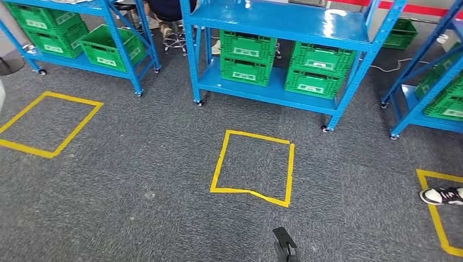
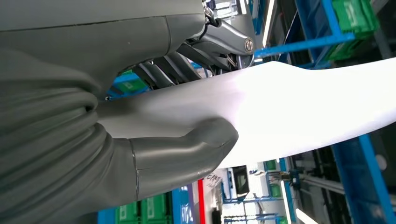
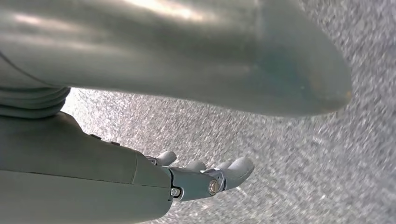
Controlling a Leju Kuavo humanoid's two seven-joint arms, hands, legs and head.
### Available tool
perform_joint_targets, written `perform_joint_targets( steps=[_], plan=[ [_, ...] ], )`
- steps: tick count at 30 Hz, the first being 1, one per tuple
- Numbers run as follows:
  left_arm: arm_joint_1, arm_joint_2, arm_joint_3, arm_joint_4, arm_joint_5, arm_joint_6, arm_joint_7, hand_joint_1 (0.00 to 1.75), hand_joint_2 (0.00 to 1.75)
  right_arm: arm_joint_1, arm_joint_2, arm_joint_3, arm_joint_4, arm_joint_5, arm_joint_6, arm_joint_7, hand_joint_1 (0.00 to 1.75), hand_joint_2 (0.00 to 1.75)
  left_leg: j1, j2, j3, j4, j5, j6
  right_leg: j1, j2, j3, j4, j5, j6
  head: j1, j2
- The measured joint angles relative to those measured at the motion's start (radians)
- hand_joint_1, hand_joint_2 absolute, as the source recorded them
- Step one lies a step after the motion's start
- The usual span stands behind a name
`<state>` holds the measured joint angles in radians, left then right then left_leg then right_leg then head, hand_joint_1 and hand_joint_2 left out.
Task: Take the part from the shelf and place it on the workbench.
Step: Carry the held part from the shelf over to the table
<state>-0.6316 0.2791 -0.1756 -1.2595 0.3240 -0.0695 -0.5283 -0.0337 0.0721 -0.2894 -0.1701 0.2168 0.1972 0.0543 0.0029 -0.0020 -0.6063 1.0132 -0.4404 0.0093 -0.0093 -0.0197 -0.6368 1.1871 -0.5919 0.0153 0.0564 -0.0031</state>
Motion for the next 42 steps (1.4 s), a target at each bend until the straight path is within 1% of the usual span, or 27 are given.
perform_joint_targets(
  steps=[2, 3, 4, 5, 7, 9, 11, 13, 15, 17, 18, 19, 20, 22, 24, 26, 27, 29, 30, 32, 33, 34, 35, 37, 39, 41, 42],
  plan=[
    [0.001, -0.007, 0.0, 0.005, 0.0, 0.0, 0.001, 1.75, 1.75, 0.004, 0.0, 0.0, 0.0, -0.003, 0.0, 0.0, 0.0, 0.0, -0.001, -0.027, -0.004, 0.003, 0.0, 0.002, 0.0, 0.014, -0.057, 0.109, -0.036, 0.002, 0.002, 0.0],
    [0.001, -0.01, 0.0, 0.007, 0.0, 0.0, 0.001, 1.75, 1.75, 0.005, 0.0, 0.0, 0.0, -0.005, 0.0, 0.0, 0.0, 0.0, 0.0, -0.041, -0.005, 0.005, 0.0, 0.002, 0.0, 0.017, -0.064, 0.118, -0.026, 0.001, 0.002, 0.0],
    [0.001, -0.013, 0.0, 0.008, 0.0, 0.0, 0.002, 1.75, 1.75, 0.005, 0.0, 0.0, 0.0, -0.006, 0.0, 0.0, 0.0, 0.0, 0.0, -0.056, -0.006, 0.009, 0.0, 0.001, -0.001, 0.02, -0.053, 0.088, 0.002, 0.0, 0.002, 0.0],
    [0.001, -0.015, -0.001, 0.009, 0.0, 0.0, 0.002, 1.75, 1.75, 0.004, 0.0, 0.0, 0.0, -0.006, 0.0, -0.001, 0.0, 0.0, 0.001, -0.069, -0.006, 0.012, -0.001, -0.001, -0.003, 0.03, -0.025, 0.025, 0.04, -0.001, 0.002, 0.0],
    [-0.002, -0.02, -0.001, 0.009, 0.0, 0.001, 0.002, 1.75, 1.75, 0.003, 0.0, 0.0, 0.0, -0.006, 0.001, -0.001, 0.0, 0.0, 0.002, -0.094, -0.01, 0.019, -0.003, -0.01, -0.007, 0.068, 0.031, -0.097, 0.088, -0.004, 0.002, 0.0],
    [-0.005, -0.021, 0.0, 0.009, -0.001, 0.001, 0.002, 1.75, 1.75, 0.002, 0.0, 0.0, 0.0, -0.005, 0.002, -0.002, 0.0, 0.0, 0.002, -0.115, -0.016, 0.019, 0.0, -0.024, -0.006, 0.084, 0.048, -0.138, 0.093, -0.012, 0.002, 0.0],
    [-0.007, -0.018, 0.0, 0.009, -0.001, 0.002, 0.001, 1.75, 1.75, 0.001, 0.0, 0.0, 0.0, -0.002, 0.003, -0.005, 0.0, 0.0, 0.005, -0.13, -0.021, 0.014, 0.006, -0.038, -0.003, 0.062, 0.05, -0.144, 0.1, -0.027, 0.002, 0.0],
    [-0.008, -0.01, 0.002, 0.009, -0.001, 0.004, 0.0, 1.75, 1.75, -0.001, 0.0, 0.0, 0.0, 0.002, 0.006, -0.01, 0.0, 0.0, 0.003, -0.091, -0.037, 0.041, -0.011, -0.049, -0.004, 0.041, 0.055, -0.154, 0.106, -0.042, -0.002, 0.0],
    [-0.008, -0.005, 0.004, 0.009, -0.001, 0.006, -0.001, 1.75, 1.75, 0.001, -0.001, 0.0, 0.0, 0.006, 0.009, -0.014, 0.0, 0.0, 0.001, -0.029, -0.089, 0.147, -0.067, -0.056, -0.002, 0.017, 0.057, -0.158, 0.107, -0.051, -0.008, 0.0],
    [-0.001, -0.004, 0.005, 0.01, -0.001, 0.006, -0.003, 1.75, 1.75, 0.004, -0.001, 0.0, 0.0, 0.01, 0.011, -0.016, 0.0, 0.0, 0.004, -0.009, -0.147, 0.268, -0.116, -0.062, 0.0, -0.009, 0.057, -0.158, 0.105, -0.055, -0.01, 0.0],
    [0.005, -0.003, 0.006, 0.01, -0.001, 0.007, -0.004, 1.75, 1.75, 0.004, -0.001, 0.0, 0.0, 0.011, 0.012, -0.016, 0.0, 0.0, 0.004, -0.006, -0.156, 0.289, -0.116, -0.063, 0.0, -0.022, 0.057, -0.158, 0.104, -0.056, -0.01, 0.0],
    [0.009, -0.001, 0.006, 0.009, -0.001, 0.007, -0.006, 1.75, 1.75, 0.004, -0.001, 0.0, 0.0, 0.012, 0.013, -0.016, 0.0, 0.0, 0.005, -0.003, -0.144, 0.269, -0.099, -0.062, 0.001, -0.035, 0.058, -0.158, 0.102, -0.056, -0.01, 0.0],
    [0.012, 0.002, 0.007, 0.008, -0.001, 0.008, -0.007, 1.75, 1.75, 0.004, -0.001, 0.0, 0.0, 0.012, 0.013, -0.016, 0.0, 0.0, 0.004, 0.006, -0.114, 0.215, -0.069, -0.06, 0.001, -0.048, 0.06, -0.157, 0.1, -0.055, -0.01, 0.0],
    [0.013, 0.009, 0.011, 0.005, 0.0, 0.008, -0.01, 1.75, 1.75, 0.003, -0.001, 0.0, 0.0, 0.014, 0.014, -0.016, 0.0, 0.0, -0.003, 0.05, -0.037, 0.078, -0.018, -0.049, 0.005, -0.07, 0.065, -0.155, 0.094, -0.049, -0.01, 0.0],
    [0.012, 0.014, 0.015, 0.002, 0.001, 0.009, -0.011, 1.75, 1.75, 0.003, -0.001, 0.0, 0.0, 0.014, 0.014, -0.016, 0.0, 0.0, -0.011, 0.073, -0.004, 0.015, -0.005, -0.035, 0.01, -0.091, 0.069, -0.155, 0.089, -0.04, -0.01, 0.0],
    [0.014, 0.021, 0.018, 0.0, 0.003, 0.011, -0.013, 1.75, 1.75, 0.002, -0.002, 0.0, 0.0, 0.015, 0.015, -0.016, 0.0, 0.0, -0.013, 0.048, -0.006, 0.009, -0.002, -0.023, 0.012, -0.112, 0.073, -0.157, 0.086, -0.03, -0.01, 0.0],
    [0.016, 0.025, 0.02, -0.001, 0.004, 0.012, -0.014, 1.75, 1.75, 0.001, -0.002, 0.0, 0.0, 0.016, 0.015, -0.016, 0.0, 0.0, -0.011, 0.036, -0.006, 0.006, 0.001, -0.018, 0.011, -0.104, 0.073, -0.153, 0.081, -0.024, -0.009, 0.0],
    [0.018, 0.029, 0.025, -0.002, 0.008, 0.015, -0.018, 1.75, 1.75, -0.001, -0.002, 0.001, 0.0, 0.017, 0.016, -0.017, 0.0, 0.0, -0.005, 0.015, -0.004, 0.0, 0.007, -0.008, 0.007, -0.049, 0.051, -0.098, 0.047, -0.014, -0.007, 0.0],
    [0.02, 0.029, 0.027, -0.003, 0.01, 0.016, -0.02, 1.75, 1.75, 0.001, -0.002, 0.001, 0.0, 0.018, 0.016, -0.017, 0.0, 0.0, -0.003, 0.004, -0.005, -0.001, 0.008, -0.005, 0.004, -0.014, 0.023, -0.037, 0.017, -0.01, -0.006, 0.0],
    [0.029, 0.028, 0.029, -0.003, 0.014, 0.017, -0.021, 1.75, 1.75, 0.006, -0.003, 0.003, 0.0, 0.02, 0.017, -0.016, 0.0, 0.0, -0.003, -0.023, -0.006, 0.001, 0.008, -0.002, 0.004, 0.014, -0.047, 0.098, -0.034, -0.007, -0.005, 0.0],
    [0.036, 0.027, 0.03, -0.003, 0.015, 0.017, -0.022, 1.75, 1.75, 0.008, -0.003, 0.004, 0.0, 0.02, 0.016, -0.016, 0.0, 0.0, -0.003, -0.037, -0.007, 0.002, 0.008, -0.002, 0.004, 0.017, -0.069, 0.133, -0.036, -0.006, -0.005, 0.0],
    [0.041, 0.027, 0.031, -0.002, 0.016, 0.017, -0.022, 1.75, 1.75, 0.008, -0.004, 0.005, 0.0, 0.021, 0.016, -0.016, 0.0, 0.0, -0.002, -0.052, -0.008, 0.005, 0.008, -0.002, 0.003, 0.019, -0.071, 0.126, -0.017, -0.007, -0.005, 0.0],
    [0.044, 0.028, 0.032, -0.002, 0.018, 0.017, -0.023, 1.75, 1.75, 0.008, -0.004, 0.005, 0.0, 0.021, 0.015, -0.016, 0.0, 0.0, -0.001, -0.066, -0.008, 0.007, 0.008, -0.003, 0.002, 0.024, -0.052, 0.078, 0.019, -0.007, -0.005, 0.0],
    [0.046, 0.031, 0.035, -0.002, 0.02, 0.017, -0.024, 1.75, 1.75, 0.007, -0.004, 0.006, 0.0, 0.021, 0.013, -0.014, 0.0, 0.0, 0.0, -0.093, -0.01, 0.014, 0.006, -0.01, -0.002, 0.058, 0.01, -0.062, 0.084, -0.009, -0.005, 0.0],
    [0.047, 0.035, 0.038, -0.002, 0.022, 0.015, -0.027, 1.75, 1.75, 0.006, -0.005, 0.006, 0.0, 0.021, 0.012, -0.009, 0.0, 0.0, 0.0, -0.115, -0.016, 0.017, 0.007, -0.023, -0.004, 0.081, 0.043, -0.136, 0.104, -0.014, -0.005, 0.0],
    [0.048, 0.042, 0.041, -0.002, 0.026, 0.012, -0.029, 1.75, 1.75, 0.004, -0.004, 0.006, 0.0, 0.02, 0.012, -0.003, 0.0, 0.0, 0.002, -0.135, -0.022, 0.011, 0.012, -0.037, -0.001, 0.065, 0.044, -0.142, 0.105, -0.026, -0.004, 0.0],
    [0.05, 0.046, 0.042, -0.002, 0.027, 0.01, -0.03, 1.75, 1.75, 0.002, -0.004, 0.006, 0.0, 0.018, 0.011, 0.0, 0.0, 0.0, 0.003, -0.129, -0.026, 0.013, 0.012, -0.042, -0.001, 0.053, 0.046, -0.146, 0.109, -0.034, -0.005, 0.0]
  ],
)
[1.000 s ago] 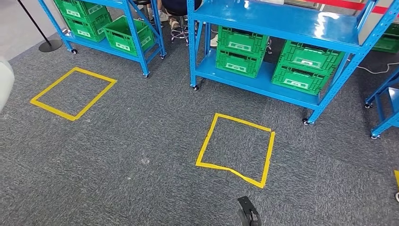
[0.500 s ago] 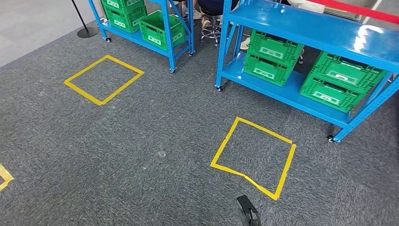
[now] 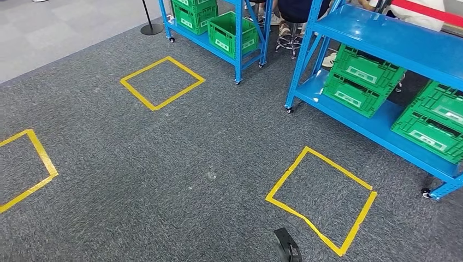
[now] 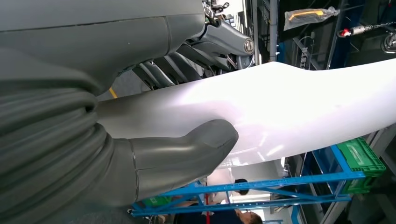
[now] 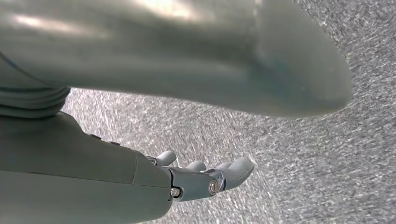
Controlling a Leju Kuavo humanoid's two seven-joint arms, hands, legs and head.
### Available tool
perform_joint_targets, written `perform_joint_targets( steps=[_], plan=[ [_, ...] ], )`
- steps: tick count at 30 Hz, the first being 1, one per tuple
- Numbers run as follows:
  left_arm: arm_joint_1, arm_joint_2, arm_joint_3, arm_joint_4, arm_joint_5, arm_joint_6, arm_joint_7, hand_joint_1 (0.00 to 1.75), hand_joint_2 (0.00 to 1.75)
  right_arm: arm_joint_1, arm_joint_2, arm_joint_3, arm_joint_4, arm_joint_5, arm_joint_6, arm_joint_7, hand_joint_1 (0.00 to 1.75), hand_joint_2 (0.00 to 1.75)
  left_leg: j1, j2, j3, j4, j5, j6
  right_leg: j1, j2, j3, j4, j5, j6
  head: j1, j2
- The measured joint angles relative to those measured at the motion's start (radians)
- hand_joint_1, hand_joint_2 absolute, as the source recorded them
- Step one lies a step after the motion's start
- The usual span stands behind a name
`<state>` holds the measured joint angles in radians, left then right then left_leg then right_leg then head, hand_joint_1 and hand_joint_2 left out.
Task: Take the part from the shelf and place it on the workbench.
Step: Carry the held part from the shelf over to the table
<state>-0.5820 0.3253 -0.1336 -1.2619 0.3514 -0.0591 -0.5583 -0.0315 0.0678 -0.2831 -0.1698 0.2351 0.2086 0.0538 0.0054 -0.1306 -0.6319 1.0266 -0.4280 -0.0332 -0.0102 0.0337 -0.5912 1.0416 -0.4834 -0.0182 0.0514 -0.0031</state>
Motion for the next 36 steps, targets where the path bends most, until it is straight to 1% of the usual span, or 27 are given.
perform_joint_targets(
  steps=[2, 3, 4, 5, 6, 7, 8, 10, 12, 13, 15, 16, 17, 19, 20, 21, 22, 23, 24, 26, 27, 28, 30, 31, 33, 34, 36],
  plan=[
    [-0.001, 0.007, 0.003, 0.002, 0.002, -0.003, 0.0, 1.75, 1.75, -0.003, 0.0, 0.0, 0.0, -0.004, -0.001, 0.001, 0.0, 0.0, -0.001, 0.049, -0.023, 0.045, -0.027, -0.007, -0.001, -0.022, 0.003, -0.008, 0.006, -0.016, -0.005, 0.0],
    [-0.004, 0.008, 0.004, 0.004, 0.002, -0.004, 0.0, 1.75, 1.75, -0.002, 0.0, 0.0, 0.0, -0.006, -0.001, 0.001, 0.0, 0.0, -0.002, 0.082, -0.045, 0.098, -0.057, -0.009, 0.0, -0.033, 0.004, -0.01, 0.006, -0.02, -0.008, 0.0],
    [-0.006, 0.008, 0.004, 0.007, 0.002, -0.005, 0.0, 1.75, 1.75, -0.001, 0.0, 0.0, 0.0, -0.007, -0.002, 0.001, 0.0, 0.0, -0.001, 0.105, -0.075, 0.165, -0.092, -0.012, 0.002, -0.045, 0.003, -0.01, 0.006, -0.023, -0.01, 0.0],
    [-0.008, 0.007, 0.004, 0.011, 0.002, -0.006, 0.001, 1.75, 1.75, 0.001, 0.0, 0.0, 0.0, -0.007, -0.002, 0.0, 0.0, 0.0, 0.001, 0.116, -0.105, 0.232, -0.121, -0.015, 0.004, -0.058, 0.003, -0.01, 0.005, -0.025, -0.011, 0.0],
    [-0.008, 0.007, 0.004, 0.016, 0.002, -0.006, 0.001, 1.75, 1.75, 0.002, 0.0, 0.0, 0.0, -0.008, -0.002, 0.0, 0.0, 0.0, 0.002, 0.121, -0.123, 0.274, -0.134, -0.017, 0.005, -0.071, 0.002, -0.01, 0.005, -0.025, -0.011, 0.0],
    [-0.008, 0.007, 0.004, 0.021, 0.002, -0.006, 0.001, 1.75, 1.75, 0.002, 0.0, 0.0, 0.0, -0.007, -0.002, 0.0, 0.0, 0.0, 0.003, 0.124, -0.123, 0.282, -0.129, -0.018, 0.005, -0.083, 0.002, -0.009, 0.004, -0.025, -0.011, 0.0],
    [-0.009, 0.007, 0.004, 0.025, 0.002, -0.006, 0.001, 1.75, 1.75, 0.001, 0.0, 0.0, 0.0, -0.006, -0.002, -0.001, 0.0, 0.0, 0.004, 0.128, -0.103, 0.249, -0.107, -0.018, 0.006, -0.095, 0.003, -0.009, 0.003, -0.024, -0.011, 0.0],
    [-0.014, 0.008, 0.004, 0.029, 0.002, -0.006, 0.0, 1.75, 1.75, 0.001, 0.0, 0.0, 0.0, -0.005, -0.001, -0.001, 0.0, 0.0, 0.0, 0.161, -0.025, 0.108, -0.051, -0.013, 0.008, -0.119, 0.007, -0.007, -0.001, -0.019, -0.011, 0.0],
    [-0.02, 0.008, 0.003, 0.03, 0.003, -0.006, -0.001, 1.75, 1.75, 0.0, -0.001, 0.0, 0.0, -0.004, 0.0, -0.002, 0.0, 0.0, -0.006, 0.189, 0.027, 0.012, -0.026, 0.0, 0.011, -0.138, 0.01, -0.005, -0.007, -0.009, -0.009, 0.0],
    [-0.023, 0.009, 0.003, 0.032, 0.004, -0.006, -0.002, 1.75, 1.75, -0.001, -0.001, 0.0, 0.0, -0.004, 0.001, -0.003, 0.0, 0.0, -0.009, 0.189, 0.03, 0.001, -0.027, 0.007, 0.013, -0.147, 0.012, -0.006, -0.008, -0.004, -0.008, 0.0],
    [-0.027, 0.011, 0.003, 0.036, 0.007, -0.006, -0.002, 1.75, 1.75, -0.003, -0.001, 0.0, 0.0, -0.005, 0.001, -0.005, 0.0, 0.0, -0.009, 0.163, 0.028, -0.002, -0.021, 0.02, 0.012, -0.161, 0.013, -0.006, -0.01, 0.007, -0.006, 0.0],
    [-0.03, 0.012, 0.002, 0.038, 0.009, -0.005, -0.003, 1.75, 1.75, -0.003, -0.001, 0.0, 0.0, -0.006, 0.002, -0.007, 0.0, 0.0, -0.007, 0.152, 0.028, -0.005, -0.018, 0.026, 0.01, -0.148, 0.011, 0.002, -0.017, 0.013, -0.006, 0.0],
    [-0.037, 0.012, 0.001, 0.04, 0.01, -0.005, -0.004, 1.75, 1.75, -0.004, 0.0, 0.0, 0.0, -0.008, 0.003, -0.009, 0.0, 0.0, -0.005, 0.142, 0.029, -0.007, -0.015, 0.031, 0.008, -0.122, 0.0, 0.028, -0.033, 0.018, -0.005, 0.0],
    [-0.051, 0.006, -0.002, 0.048, 0.011, -0.004, -0.004, 1.75, 1.75, -0.002, 0.0, 0.0, 0.0, -0.011, 0.004, -0.01, 0.0, 0.0, -0.003, 0.121, 0.027, -0.009, -0.012, 0.039, 0.004, -0.061, -0.054, 0.14, -0.09, 0.027, -0.001, 0.0],
    [-0.056, 0.001, -0.006, 0.053, 0.011, -0.004, -0.004, 1.75, 1.75, 0.0, 0.001, 0.0, 0.0, -0.013, 0.004, -0.01, 0.0, 0.0, -0.003, 0.108, 0.026, -0.008, -0.011, 0.04, 0.004, -0.045, -0.09, 0.211, -0.118, 0.029, 0.001, 0.0],
    [-0.058, -0.004, -0.009, 0.057, 0.011, -0.004, -0.003, 1.75, 1.75, 0.001, 0.001, 0.0, 0.0, -0.015, 0.004, -0.008, 0.0, 0.0, -0.004, 0.095, 0.025, -0.008, -0.011, 0.041, 0.004, -0.039, -0.12, 0.264, -0.132, 0.03, 0.002, 0.0],
    [-0.059, -0.007, -0.012, 0.061, 0.011, -0.004, -0.003, 1.75, 1.75, 0.002, 0.001, 0.0, 0.0, -0.017, 0.004, -0.007, 0.0, 0.0, -0.004, 0.081, 0.025, -0.006, -0.011, 0.041, 0.004, -0.036, -0.134, 0.284, -0.128, 0.03, 0.002, 0.0],
    [-0.061, -0.009, -0.015, 0.065, 0.011, -0.004, -0.003, 1.75, 1.75, 0.003, 0.001, 0.0, 0.0, -0.018, 0.004, -0.006, 0.0, 0.0, -0.004, 0.067, 0.025, -0.004, -0.012, 0.041, 0.003, -0.032, -0.128, 0.261, -0.103, 0.028, 0.002, 0.0],
    [-0.063, -0.011, -0.017, 0.067, 0.011, -0.004, -0.002, 1.75, 1.75, 0.002, 0.001, 0.0, 0.0, -0.019, 0.004, -0.006, 0.0, 0.0, -0.003, 0.054, 0.025, -0.002, -0.012, 0.04, 0.002, -0.025, -0.102, 0.2, -0.066, 0.026, 0.002, 0.0],
    [-0.07, -0.017, -0.02, 0.07, 0.011, -0.004, -0.003, 1.75, 1.75, 0.002, 0.001, 0.0, 0.0, -0.022, 0.004, -0.006, 0.0, 0.0, -0.002, 0.03, 0.023, 0.003, -0.014, 0.034, -0.002, 0.011, -0.04, 0.061, -0.007, 0.023, 0.003, 0.0],
    [-0.075, -0.022, -0.023, 0.071, 0.011, -0.003, -0.003, 1.75, 1.75, 0.002, 0.001, 0.0, 0.0, -0.023, 0.004, -0.006, 0.0, 0.0, -0.002, 0.019, 0.021, 0.004, -0.014, 0.028, -0.002, 0.022, -0.021, 0.02, 0.005, 0.021, 0.003, 0.0],
    [-0.078, -0.027, -0.025, 0.072, 0.011, -0.002, -0.003, 1.75, 1.75, 0.002, 0.0, 0.0, 0.0, -0.026, 0.004, -0.005, 0.0, 0.0, -0.001, 0.009, 0.019, 0.002, -0.013, 0.022, -0.001, 0.026, -0.014, 0.004, 0.005, 0.018, 0.002, 0.0],
    [-0.083, -0.039, -0.031, 0.074, 0.01, 0.002, -0.002, 1.75, 1.75, 0.0, 0.0, -0.001, 0.0, -0.028, 0.004, -0.003, 0.0, 0.0, 0.001, -0.01, 0.014, -0.003, -0.008, 0.008, 0.003, 0.003, -0.009, -0.002, 0.008, 0.007, 0.003, 0.0],
    [-0.084, -0.042, -0.033, 0.075, 0.008, 0.004, -0.001, 1.75, 1.75, -0.001, 0.0, -0.001, 0.0, -0.029, 0.004, -0.002, 0.0, 0.0, 0.001, 0.002, 0.011, 0.0, -0.01, 0.003, 0.003, -0.007, -0.005, -0.008, 0.011, -0.001, 0.002, 0.0],
    [-0.087, -0.049, -0.04, 0.075, 0.004, 0.007, 0.002, 1.75, 1.75, -0.003, 0.0, -0.002, 0.0, -0.033, 0.002, -0.002, 0.0, 0.0, -0.003, 0.058, -0.015, 0.052, -0.041, -0.001, 0.001, -0.029, 0.002, -0.018, 0.017, -0.015, -0.003, 0.0],
    [-0.089, -0.053, -0.043, 0.075, 0.003, 0.008, 0.004, 1.75, 1.75, -0.001, 0.0, -0.002, 0.0, -0.035, 0.001, -0.001, 0.0, 0.0, -0.003, 0.092, -0.041, 0.108, -0.07, -0.002, 0.003, -0.039, 0.004, -0.02, 0.017, -0.019, -0.006, 0.0],
    [-0.091, -0.063, -0.05, 0.077, 0.003, 0.008, 0.008, 1.75, 1.75, 0.004, -0.001, -0.003, 0.0, -0.039, -0.001, 0.002, 0.0, 0.0, -0.001, 0.119, -0.102, 0.236, -0.123, -0.006, 0.005, -0.063, 0.005, -0.019, 0.015, -0.023, -0.008, 0.0]
  ],
)
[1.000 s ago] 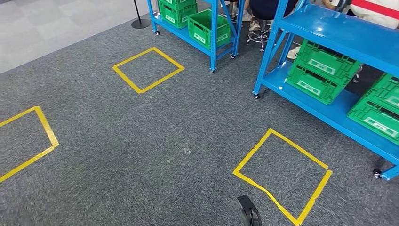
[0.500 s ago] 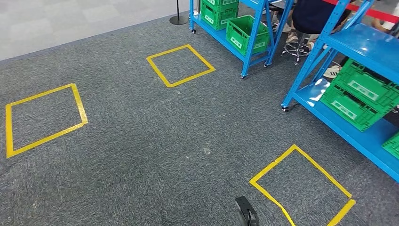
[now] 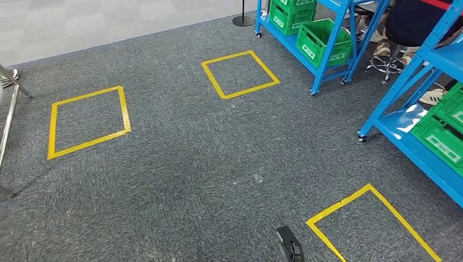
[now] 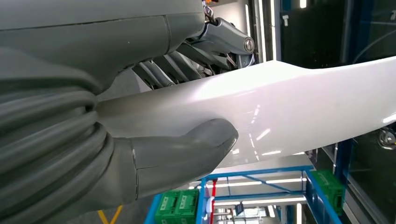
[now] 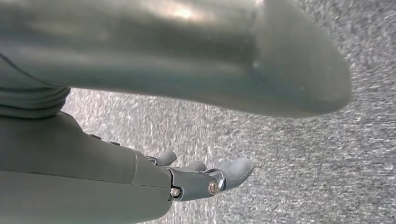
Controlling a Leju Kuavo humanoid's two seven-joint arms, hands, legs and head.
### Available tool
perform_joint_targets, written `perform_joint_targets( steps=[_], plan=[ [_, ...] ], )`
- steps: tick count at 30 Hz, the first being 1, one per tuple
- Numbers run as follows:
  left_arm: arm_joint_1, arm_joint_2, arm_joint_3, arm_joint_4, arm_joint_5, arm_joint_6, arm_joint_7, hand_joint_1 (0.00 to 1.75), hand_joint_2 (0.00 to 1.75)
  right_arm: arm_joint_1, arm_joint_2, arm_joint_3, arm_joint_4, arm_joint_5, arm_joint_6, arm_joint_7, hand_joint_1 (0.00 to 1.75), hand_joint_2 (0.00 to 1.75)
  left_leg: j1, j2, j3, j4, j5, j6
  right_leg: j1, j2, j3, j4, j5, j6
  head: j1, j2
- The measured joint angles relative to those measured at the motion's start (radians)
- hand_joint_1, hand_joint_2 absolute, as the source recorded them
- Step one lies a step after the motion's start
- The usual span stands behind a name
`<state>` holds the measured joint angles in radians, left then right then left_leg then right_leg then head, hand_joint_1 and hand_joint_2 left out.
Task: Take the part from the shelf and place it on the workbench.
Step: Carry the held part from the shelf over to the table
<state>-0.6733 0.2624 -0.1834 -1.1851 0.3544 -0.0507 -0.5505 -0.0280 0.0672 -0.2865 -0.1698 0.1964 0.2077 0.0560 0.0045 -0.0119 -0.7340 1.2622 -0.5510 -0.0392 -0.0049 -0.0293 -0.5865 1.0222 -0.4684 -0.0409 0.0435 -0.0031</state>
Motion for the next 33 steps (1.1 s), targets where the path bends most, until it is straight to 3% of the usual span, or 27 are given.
perform_joint_targets(
  steps=[1, 2, 3, 5, 7, 10, 12, 14, 16, 17, 19, 20, 22, 23, 25, 27, 29, 31, 32, 33],
  plan=[
    [0.0, -0.004, -0.003, 0.002, 0.0, 0.0, 0.002, 1.75, 1.75, 0.002, 0.0, -0.001, 0.0, -0.002, 0.0, 0.001, 0.0, 0.0, 0.001, 0.003, -0.016, 0.032, -0.005, -0.001, 0.001, -0.013, 0.0, 0.0, -0.002, -0.001, 0.0, 0.0],
    [0.0, -0.006, -0.006, 0.004, 0.0, 0.0, 0.003, 1.75, 1.75, 0.002, 0.0, -0.003, 0.0, -0.004, -0.001, 0.001, 0.0, 0.0, 0.001, 0.005, -0.013, 0.028, 0.009, -0.002, 0.001, -0.025, 0.001, 0.001, -0.003, 0.0, 0.0, 0.0],
    [0.0, -0.008, -0.008, 0.005, 0.0, 0.0, 0.004, 1.75, 1.75, 0.002, 0.0, -0.004, 0.0, -0.006, -0.001, 0.001, 0.0, 0.0, 0.001, 0.012, 0.009, -0.015, 0.037, -0.001, 0.001, -0.036, 0.003, 0.002, -0.005, 0.001, 0.0, 0.0],
    [-0.004, -0.013, -0.012, 0.006, 0.0, 0.0, 0.005, 1.75, 1.75, 0.002, 0.0, -0.007, 0.0, -0.009, -0.001, 0.001, 0.0, 0.0, -0.005, 0.054, 0.082, -0.151, 0.093, 0.006, 0.004, -0.058, 0.008, 0.005, -0.012, 0.008, -0.001, 0.0],
    [-0.009, -0.019, -0.016, 0.005, 0.0, 0.0, 0.004, 1.75, 1.75, 0.002, -0.001, -0.01, 0.0, -0.012, -0.001, 0.001, 0.0, 0.0, -0.012, 0.081, 0.123, -0.229, 0.111, 0.019, 0.008, -0.078, 0.011, 0.009, -0.019, 0.018, 0.001, 0.0],
    [-0.011, -0.023, -0.018, 0.005, 0.0, 0.0, 0.005, 1.75, 1.75, 0.001, -0.001, -0.015, 0.0, -0.017, -0.002, 0.001, 0.0, 0.0, -0.014, 0.048, 0.122, -0.239, 0.114, 0.038, 0.008, -0.104, 0.017, 0.01, -0.027, 0.033, 0.002, 0.0],
    [-0.015, -0.026, -0.018, 0.004, 0.001, 0.0, 0.005, 1.75, 1.75, 0.0, 0.0, -0.017, 0.0, -0.018, -0.002, 0.001, 0.0, 0.0, -0.009, 0.025, 0.124, -0.244, 0.12, 0.048, 0.003, -0.061, 0.0, 0.057, -0.059, 0.044, 0.004, 0.0],
    [-0.019, -0.031, -0.019, 0.004, 0.003, 0.0, 0.005, 1.75, 1.75, 0.002, 0.001, -0.019, 0.0, -0.019, -0.003, 0.001, 0.0, 0.0, -0.005, 0.001, 0.122, -0.246, 0.123, 0.055, -0.002, 0.003, -0.058, 0.18, -0.12, 0.051, 0.008, 0.0],
    [-0.019, -0.035, -0.019, 0.005, 0.006, 0.0, 0.006, 1.75, 1.75, 0.007, 0.001, -0.022, 0.0, -0.018, -0.005, 0.001, 0.0, 0.0, -0.006, -0.027, 0.119, -0.244, 0.124, 0.058, -0.003, 0.023, -0.115, 0.289, -0.154, 0.054, 0.01, 0.0],
    [-0.018, -0.037, -0.019, 0.005, 0.008, 0.0, 0.006, 1.75, 1.75, 0.009, 0.001, -0.023, 0.0, -0.018, -0.006, 0.0, 0.0, 0.0, -0.005, -0.043, 0.118, -0.243, 0.124, 0.058, -0.003, 0.026, -0.122, 0.294, -0.143, 0.053, 0.01, 0.0],
    [-0.016, -0.037, -0.019, 0.002, 0.009, 0.003, 0.006, 1.75, 1.75, 0.01, 0.001, -0.023, 0.0, -0.017, -0.006, -0.001, 0.0, 0.0, -0.004, -0.074, 0.118, -0.239, 0.125, 0.054, -0.005, 0.043, -0.079, 0.192, -0.076, 0.048, 0.01, 0.0],
    [-0.017, -0.037, -0.019, -0.001, 0.01, 0.004, 0.006, 1.75, 1.75, 0.009, 0.001, -0.023, 0.0, -0.016, -0.005, -0.001, 0.0, 0.0, -0.004, -0.087, 0.116, -0.236, 0.125, 0.051, -0.007, 0.07, -0.046, 0.121, -0.045, 0.046, 0.009, 0.0],
    [-0.018, -0.034, -0.018, -0.005, 0.01, 0.005, 0.007, 1.75, 1.75, 0.008, 0.001, -0.023, 0.0, -0.014, -0.003, -0.002, 0.0, 0.0, -0.003, -0.11, 0.11, -0.233, 0.127, 0.039, -0.009, 0.106, -0.006, 0.031, -0.016, 0.044, 0.009, 0.0],
    [-0.019, -0.031, -0.018, -0.006, 0.01, 0.005, 0.008, 1.75, 1.75, 0.009, 0.001, -0.023, 0.0, -0.013, -0.002, -0.003, 0.0, 0.0, -0.002, -0.122, 0.107, -0.234, 0.13, 0.032, -0.008, 0.11, -0.002, 0.019, -0.018, 0.041, 0.009, 0.0],
    [-0.019, -0.021, -0.018, -0.008, 0.01, 0.005, 0.01, 1.75, 1.75, 0.008, 0.001, -0.023, 0.0, -0.01, 0.002, -0.004, 0.0, 0.0, 0.001, -0.14, 0.1, -0.238, 0.136, 0.018, -0.007, 0.081, 0.002, 0.012, -0.011, 0.029, 0.009, 0.0],
    [-0.022, -0.008, -0.018, -0.008, 0.009, 0.005, 0.011, 1.75, 1.75, 0.006, 0.001, -0.023, 0.0, -0.008, 0.005, -0.004, 0.0, 0.0, -0.002, -0.097, 0.08, -0.207, 0.115, 0.01, -0.009, 0.055, 0.007, 0.001, -0.002, 0.013, 0.005, 0.0],
    [-0.025, -0.002, -0.018, -0.007, 0.009, 0.006, 0.012, 1.75, 1.75, 0.007, 0.001, -0.023, 0.0, -0.007, 0.007, -0.005, 0.0, 0.0, -0.004, -0.026, 0.032, -0.102, 0.055, 0.005, -0.006, 0.03, 0.007, -0.003, 0.0, 0.005, -0.002, 0.0],
    [-0.021, -0.001, -0.019, -0.007, 0.009, 0.006, 0.012, 1.75, 1.75, 0.01, 0.001, -0.023, 0.0, -0.006, 0.007, -0.004, 0.0, 0.0, 0.0, -0.001, -0.02, 0.015, 0.007, -0.001, -0.004, 0.001, 0.006, -0.003, -0.001, 0.003, -0.003, 0.0],
    [-0.019, -0.001, -0.019, -0.007, 0.008, 0.006, 0.013, 1.75, 1.75, 0.011, 0.001, -0.023, 0.0, -0.006, 0.008, -0.004, 0.0, 0.0, 0.002, 0.003, -0.027, 0.034, 0.007, -0.003, -0.004, -0.014, 0.006, -0.002, -0.003, 0.003, -0.004, 0.0],
    [-0.018, 0.001, -0.019, -0.008, 0.008, 0.007, 0.013, 1.75, 1.75, 0.01, 0.001, -0.023, 0.0, -0.005, 0.008, -0.004, 0.0, 0.0, 0.003, 0.007, -0.013, 0.013, 0.026, -0.005, -0.004, -0.028, 0.006, -0.001, -0.004, 0.004, -0.004, 0.0]
  ],
)
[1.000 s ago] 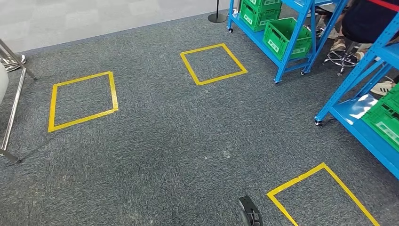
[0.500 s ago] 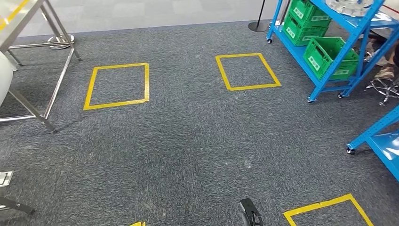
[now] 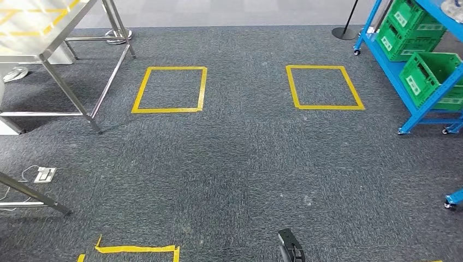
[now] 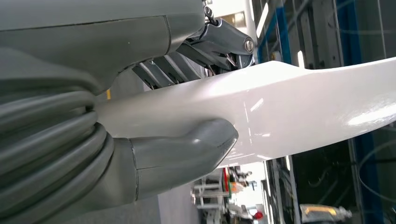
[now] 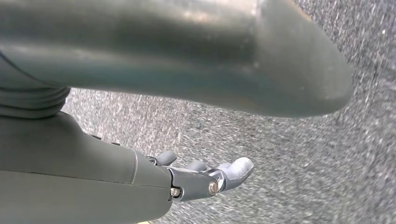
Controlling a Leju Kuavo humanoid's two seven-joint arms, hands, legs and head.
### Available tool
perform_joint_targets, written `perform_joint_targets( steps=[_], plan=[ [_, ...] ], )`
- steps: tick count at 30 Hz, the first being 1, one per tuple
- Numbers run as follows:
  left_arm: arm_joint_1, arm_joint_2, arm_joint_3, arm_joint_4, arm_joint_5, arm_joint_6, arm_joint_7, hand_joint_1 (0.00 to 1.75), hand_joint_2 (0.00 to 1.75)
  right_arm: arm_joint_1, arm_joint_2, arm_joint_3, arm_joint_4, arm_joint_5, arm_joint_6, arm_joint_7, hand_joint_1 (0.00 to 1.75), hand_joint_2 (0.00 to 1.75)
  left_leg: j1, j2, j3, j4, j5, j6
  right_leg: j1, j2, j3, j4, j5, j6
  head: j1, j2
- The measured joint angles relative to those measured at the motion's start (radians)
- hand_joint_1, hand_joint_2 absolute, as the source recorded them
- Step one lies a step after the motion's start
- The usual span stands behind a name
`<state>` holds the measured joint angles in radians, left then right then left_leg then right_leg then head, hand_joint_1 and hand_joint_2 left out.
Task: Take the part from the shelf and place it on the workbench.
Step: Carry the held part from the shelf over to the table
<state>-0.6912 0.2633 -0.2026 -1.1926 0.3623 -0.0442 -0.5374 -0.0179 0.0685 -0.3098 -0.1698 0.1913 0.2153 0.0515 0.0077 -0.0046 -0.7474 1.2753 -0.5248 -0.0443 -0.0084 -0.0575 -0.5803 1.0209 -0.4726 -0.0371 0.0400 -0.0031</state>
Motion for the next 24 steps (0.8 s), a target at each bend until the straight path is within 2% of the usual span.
perform_joint_targets(
  steps=[1, 2, 3, 4, 5, 7, 8, 9, 11, 12, 13, 14, 15, 16, 17, 18, 19, 20, 22, 23, 24],
  plan=[
    [0.0, 0.002, 0.0, -0.001, -0.001, 0.0, 0.0, 1.75, 1.75, -0.001, 0.0, 0.0, 0.0, 0.001, 0.0, 0.0, 0.0, 0.0, 0.001, 0.011, 0.034, -0.06, 0.032, -0.001, 0.0, -0.013, 0.001, 0.002, -0.003, 0.002, 0.0, 0.0],
    [-0.002, 0.006, 0.0, -0.002, -0.002, 0.001, 0.001, 1.75, 1.75, -0.002, 0.0, 0.0, 0.0, 0.002, 0.0, 0.0, 0.0, 0.0, -0.001, 0.035, 0.073, -0.133, 0.057, 0.0, 0.001, -0.026, 0.003, 0.005, -0.006, 0.006, 0.0, 0.0],
    [-0.004, 0.009, 0.0, -0.004, -0.003, 0.001, 0.001, 1.75, 1.75, -0.002, 0.0, 0.0, 0.0, 0.003, 0.0, 0.0, 0.0, 0.0, -0.003, 0.057, 0.107, -0.194, 0.075, 0.005, 0.003, -0.036, 0.004, 0.009, -0.011, 0.01, 0.0, 0.0],
    [-0.006, 0.012, 0.0, -0.006, -0.004, 0.002, 0.001, 1.75, 1.75, -0.003, 0.0, 0.0, 0.0, 0.004, 0.0, 0.0, 0.0, 0.0, -0.006, 0.071, 0.128, -0.233, 0.083, 0.011, 0.006, -0.046, 0.005, 0.011, -0.014, 0.015, 0.001, 0.0],
    [-0.007, 0.016, 0.0, -0.008, -0.004, 0.002, 0.001, 1.75, 1.75, -0.003, 0.0, 0.0, 0.0, 0.004, 0.0, 0.001, 0.0, 0.0, -0.008, 0.075, 0.133, -0.245, 0.081, 0.017, 0.009, -0.055, 0.007, 0.012, -0.016, 0.02, 0.001, 0.0],
    [-0.005, 0.028, 0.0, -0.012, -0.005, 0.004, 0.001, 1.75, 1.75, -0.005, -0.001, 0.0, 0.0, 0.004, 0.0, 0.002, 0.0, 0.0, -0.009, 0.049, 0.132, -0.246, 0.086, 0.029, 0.01, -0.074, 0.01, 0.011, -0.02, 0.03, 0.002, 0.0],
    [-0.005, 0.035, 0.001, -0.016, -0.006, 0.006, 0.0, 1.75, 1.75, -0.006, -0.001, 0.0, 0.0, 0.004, 0.0, 0.002, 0.0, 0.0, -0.007, 0.037, 0.132, -0.248, 0.089, 0.035, 0.008, -0.067, 0.009, 0.016, -0.026, 0.036, 0.003, 0.0],
    [-0.006, 0.04, 0.001, -0.02, -0.006, 0.008, 0.0, 1.75, 1.75, -0.007, 0.0, 0.0, 0.0, 0.003, 0.0, 0.002, 0.0, 0.0, -0.004, 0.026, 0.133, -0.25, 0.091, 0.04, 0.006, -0.047, 0.002, 0.035, -0.041, 0.042, 0.004, 0.0],
    [-0.009, 0.044, 0.001, -0.027, -0.007, 0.011, 0.0, 1.75, 1.75, -0.006, 0.001, 0.0, 0.0, 0.003, 0.0, 0.004, 0.0, 0.0, 0.0, 0.005, 0.132, -0.252, 0.094, 0.048, 0.001, 0.016, -0.041, 0.136, -0.095, 0.05, 0.008, 0.0],
    [-0.009, 0.045, 0.001, -0.028, -0.006, 0.012, 0.001, 1.75, 1.75, -0.004, 0.002, 0.0, 0.0, 0.003, -0.001, 0.004, 0.0, 0.0, 0.0, -0.008, 0.13, -0.251, 0.094, 0.051, 0.001, 0.037, -0.075, 0.206, -0.126, 0.051, 0.01, 0.0],
    [-0.007, 0.045, 0.001, -0.028, -0.006, 0.012, 0.001, 1.75, 1.75, -0.002, 0.002, 0.0, 0.0, 0.003, -0.001, 0.005, 0.0, 0.0, 0.0, -0.022, 0.128, -0.25, 0.095, 0.052, 0.0, 0.047, -0.105, 0.266, -0.145, 0.051, 0.011, 0.0],
    [-0.006, 0.046, 0.001, -0.029, -0.006, 0.012, 0.001, 1.75, 1.75, 0.0, 0.002, 0.0, 0.0, 0.003, -0.001, 0.005, 0.0, 0.0, -0.001, -0.038, 0.126, -0.249, 0.095, 0.052, 0.001, 0.052, -0.122, 0.294, -0.146, 0.05, 0.012, 0.0],
    [-0.005, 0.047, 0.001, -0.029, -0.006, 0.012, 0.001, 1.75, 1.75, 0.0, 0.002, 0.0, 0.0, 0.003, -0.001, 0.005, 0.0, 0.0, -0.001, -0.052, 0.125, -0.247, 0.096, 0.051, 0.0, 0.055, -0.121, 0.285, -0.128, 0.048, 0.013, 0.0],
    [-0.005, 0.049, 0.001, -0.029, -0.006, 0.012, 0.001, 1.75, 1.75, 0.0, 0.002, 0.0, 0.0, 0.003, -0.001, 0.004, 0.0, 0.0, 0.0, -0.067, 0.124, -0.245, 0.097, 0.05, 0.0, 0.06, -0.1, 0.236, -0.095, 0.045, 0.013, 0.0],
    [-0.005, 0.051, 0.001, -0.029, -0.006, 0.012, 0.001, 1.75, 1.75, 0.0, 0.002, 0.0, 0.0, 0.003, -0.001, 0.004, 0.0, 0.0, 0.0, -0.08, 0.124, -0.244, 0.098, 0.048, -0.002, 0.075, -0.066, 0.163, -0.059, 0.043, 0.013, 0.0],
    [-0.006, 0.053, 0.001, -0.03, -0.006, 0.012, 0.001, 1.75, 1.75, -0.001, 0.002, 0.0, 0.0, 0.003, -0.001, 0.003, 0.0, 0.0, 0.0, -0.092, 0.122, -0.243, 0.099, 0.044, -0.003, 0.094, -0.036, 0.097, -0.035, 0.042, 0.013, 0.0],
    [-0.007, 0.056, 0.001, -0.031, -0.006, 0.012, 0.001, 1.75, 1.75, -0.001, 0.002, 0.0, 0.0, 0.004, 0.0, 0.002, 0.0, 0.0, -0.001, -0.103, 0.12, -0.242, 0.101, 0.038, -0.004, 0.109, -0.014, 0.049, -0.02, 0.04, 0.013, 0.0],
    [-0.008, 0.058, 0.001, -0.031, -0.006, 0.013, 0.001, 1.75, 1.75, -0.001, 0.002, 0.0, 0.0, 0.004, 0.0, 0.002, 0.0, 0.0, 0.0, -0.113, 0.117, -0.244, 0.104, 0.032, -0.003, 0.118, -0.004, 0.025, -0.017, 0.038, 0.013, 0.0],
    [-0.008, 0.066, 0.001, -0.032, -0.007, 0.014, 0.001, 1.75, 1.75, -0.002, 0.002, 0.0, 0.0, 0.006, 0.001, 0.001, 0.0, 0.0, 0.002, -0.134, 0.112, -0.251, 0.112, 0.016, 0.0, 0.103, -0.002, 0.018, -0.014, 0.029, 0.013, 0.0],
    [-0.007, 0.071, 0.002, -0.032, -0.007, 0.016, 0.001, 1.75, 1.75, -0.004, 0.002, 0.0, 0.0, 0.007, 0.001, 0.001, 0.0, 0.0, 0.003, -0.13, 0.109, -0.252, 0.113, 0.01, 0.0, 0.091, 0.0, 0.014, -0.009, 0.021, 0.013, 0.0],
    [-0.008, 0.078, 0.002, -0.032, -0.007, 0.018, 0.001, 1.75, 1.75, -0.005, 0.003, 0.0, 0.0, 0.007, 0.001, 0.001, 0.0, 0.0, 0.002, -0.11, 0.102, -0.242, 0.105, 0.005, -0.001, 0.081, 0.002, 0.009, -0.005, 0.014, 0.011, 0.0]
  ],
)
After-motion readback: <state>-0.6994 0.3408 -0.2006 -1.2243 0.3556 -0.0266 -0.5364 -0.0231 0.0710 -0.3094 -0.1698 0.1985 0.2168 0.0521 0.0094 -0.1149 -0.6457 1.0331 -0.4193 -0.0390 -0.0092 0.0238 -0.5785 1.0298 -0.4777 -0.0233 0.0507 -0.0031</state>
